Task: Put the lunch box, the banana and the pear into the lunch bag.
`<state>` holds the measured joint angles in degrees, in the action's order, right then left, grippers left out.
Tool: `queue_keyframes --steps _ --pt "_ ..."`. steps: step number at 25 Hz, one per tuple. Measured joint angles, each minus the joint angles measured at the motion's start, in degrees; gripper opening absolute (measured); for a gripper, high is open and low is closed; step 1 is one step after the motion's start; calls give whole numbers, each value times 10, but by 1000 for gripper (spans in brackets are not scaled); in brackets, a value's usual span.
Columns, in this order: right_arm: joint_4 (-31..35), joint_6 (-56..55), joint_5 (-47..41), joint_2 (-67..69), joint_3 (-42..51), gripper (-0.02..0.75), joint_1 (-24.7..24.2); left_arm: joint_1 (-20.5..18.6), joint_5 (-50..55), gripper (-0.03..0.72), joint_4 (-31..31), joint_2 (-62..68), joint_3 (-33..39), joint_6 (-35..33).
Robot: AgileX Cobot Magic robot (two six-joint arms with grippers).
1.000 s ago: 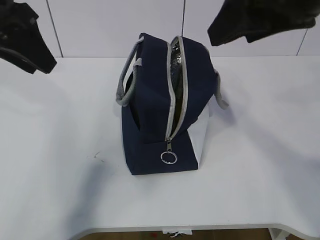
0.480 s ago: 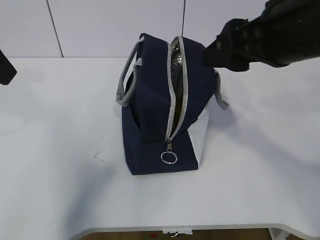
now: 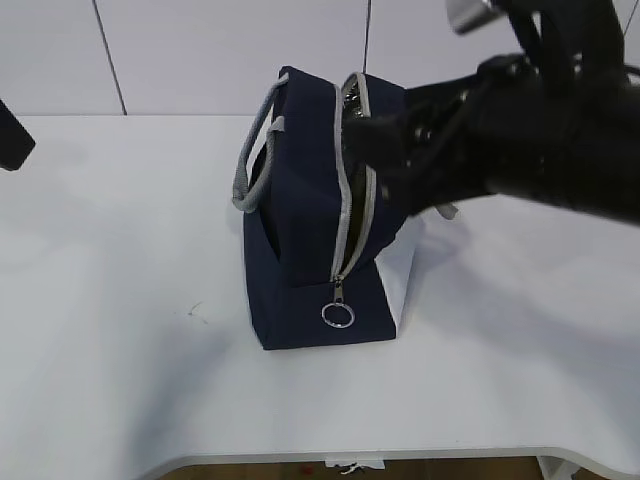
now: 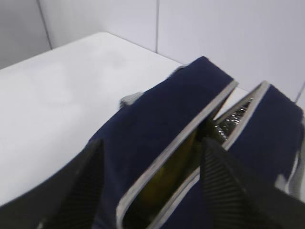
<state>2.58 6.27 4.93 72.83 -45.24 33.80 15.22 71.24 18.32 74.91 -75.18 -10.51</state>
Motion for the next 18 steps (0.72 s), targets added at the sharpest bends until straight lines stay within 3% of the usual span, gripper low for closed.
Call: queue_keyframes --steps 9,18 --pt "-6 -7 254 -8 216 492 29 0 0 309 9 0 0 1" --pt "-6 -53 307 55 278 490 29 0 0 308 9 0 0 1"
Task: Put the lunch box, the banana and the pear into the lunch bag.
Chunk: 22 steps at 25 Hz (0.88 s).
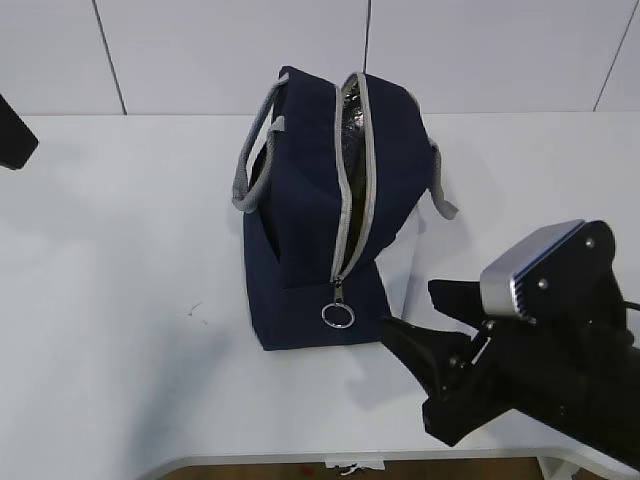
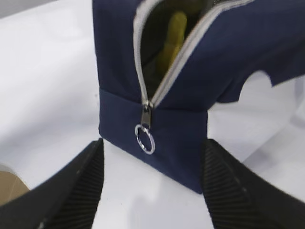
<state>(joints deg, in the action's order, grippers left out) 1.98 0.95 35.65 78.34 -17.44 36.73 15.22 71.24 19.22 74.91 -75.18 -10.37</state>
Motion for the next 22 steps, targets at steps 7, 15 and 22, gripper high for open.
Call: queue_keyframes --steps 7,15,22 --pt "-28 -10 126 126 0 489 1 0 0 308 0 0 0 0" --pt "-48 -22 206 239 -28 489 1 0 0 308 0 0 0 0" --pt "-40 -23 211 285 -71 489 1 0 0 307 0 0 0 1"
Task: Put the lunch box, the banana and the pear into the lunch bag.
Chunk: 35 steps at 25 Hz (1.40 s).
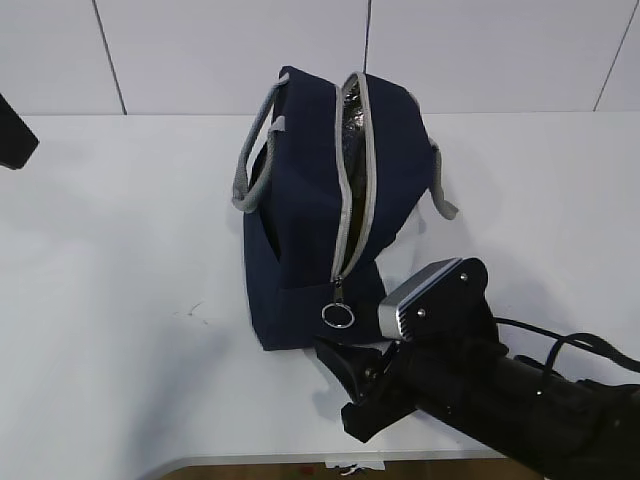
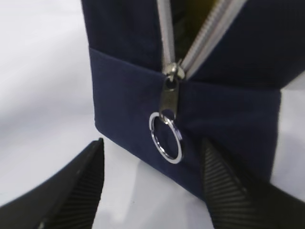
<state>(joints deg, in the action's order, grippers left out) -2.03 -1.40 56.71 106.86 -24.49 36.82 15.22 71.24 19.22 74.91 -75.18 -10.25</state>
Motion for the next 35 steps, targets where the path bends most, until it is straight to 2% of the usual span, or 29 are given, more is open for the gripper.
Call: queue_keyframes --steps 19,27,35 --pt "-31 -25 1 29 -34 480 0 0 0 307 1 0 0 1" --pt "-35 -26 1 29 -34 280 0 0 0 291 1 0 0 1" --pt "-33 -34 1 29 -34 244 0 0 0 256 1 0 0 1"
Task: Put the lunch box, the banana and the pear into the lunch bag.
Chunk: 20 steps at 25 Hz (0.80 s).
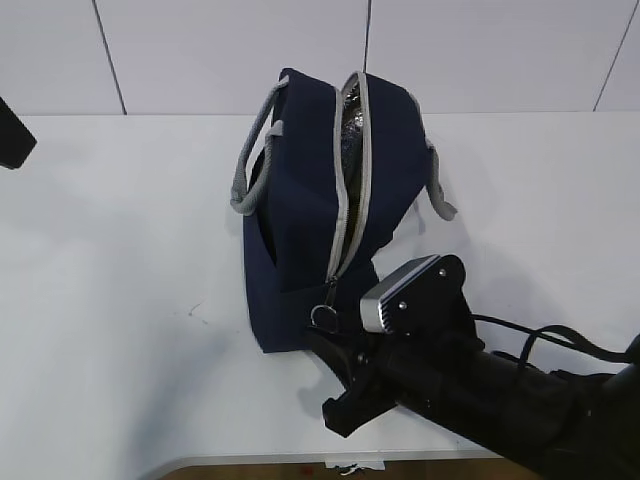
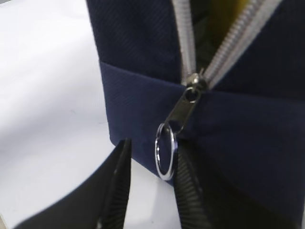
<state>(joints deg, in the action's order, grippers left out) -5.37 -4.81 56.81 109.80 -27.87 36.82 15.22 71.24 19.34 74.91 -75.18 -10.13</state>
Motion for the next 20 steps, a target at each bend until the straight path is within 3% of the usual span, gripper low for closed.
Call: queue_keyframes --steps 6,16,20 --pt "7 -16 0 0 0 239 0 0 0 254 1 0 0 0" --pt "7 -18 1 0 0 11 0 0 0 243 48 0 0 5" --pt "7 -18 1 0 0 1 0 0 0 243 74 0 0 5"
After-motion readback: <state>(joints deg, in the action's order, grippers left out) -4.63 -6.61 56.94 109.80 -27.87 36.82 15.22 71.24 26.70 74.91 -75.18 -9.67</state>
